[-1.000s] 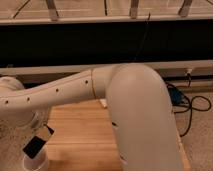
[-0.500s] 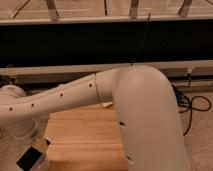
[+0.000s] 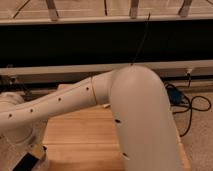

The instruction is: Place the eraser in the ceramic cup

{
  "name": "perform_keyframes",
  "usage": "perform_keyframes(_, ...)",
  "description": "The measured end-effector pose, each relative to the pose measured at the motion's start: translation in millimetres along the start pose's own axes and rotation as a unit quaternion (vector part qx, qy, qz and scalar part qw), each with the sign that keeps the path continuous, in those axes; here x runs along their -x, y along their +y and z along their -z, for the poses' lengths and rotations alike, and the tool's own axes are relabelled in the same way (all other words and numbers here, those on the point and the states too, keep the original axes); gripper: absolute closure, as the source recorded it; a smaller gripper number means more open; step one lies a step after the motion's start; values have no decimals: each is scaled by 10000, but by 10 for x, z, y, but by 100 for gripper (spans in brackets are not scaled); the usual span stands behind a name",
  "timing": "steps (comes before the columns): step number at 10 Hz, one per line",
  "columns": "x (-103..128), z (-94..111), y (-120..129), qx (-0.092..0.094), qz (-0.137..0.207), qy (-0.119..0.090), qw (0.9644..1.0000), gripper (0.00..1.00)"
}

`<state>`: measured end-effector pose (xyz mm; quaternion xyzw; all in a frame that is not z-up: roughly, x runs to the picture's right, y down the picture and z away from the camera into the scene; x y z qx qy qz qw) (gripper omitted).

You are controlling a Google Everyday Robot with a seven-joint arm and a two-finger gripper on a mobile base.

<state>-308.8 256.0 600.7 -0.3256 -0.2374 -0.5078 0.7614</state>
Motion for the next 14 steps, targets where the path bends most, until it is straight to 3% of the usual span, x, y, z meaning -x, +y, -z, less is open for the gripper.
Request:
perform_keyframes(5,-52,-94,-44,-51,72,-116,9999,24)
perform_keyframes(6,-88,-97,-41,-57,51,-101,9999,21)
perform_keyframes(11,-251,24,-48,-183,-93,39,9998,21)
perform_keyframes(13,-235,-24,-85,-92,9,-3,10000,35)
perform_keyframes(14,-230,-85,-87,-68,36,-5,10000,37)
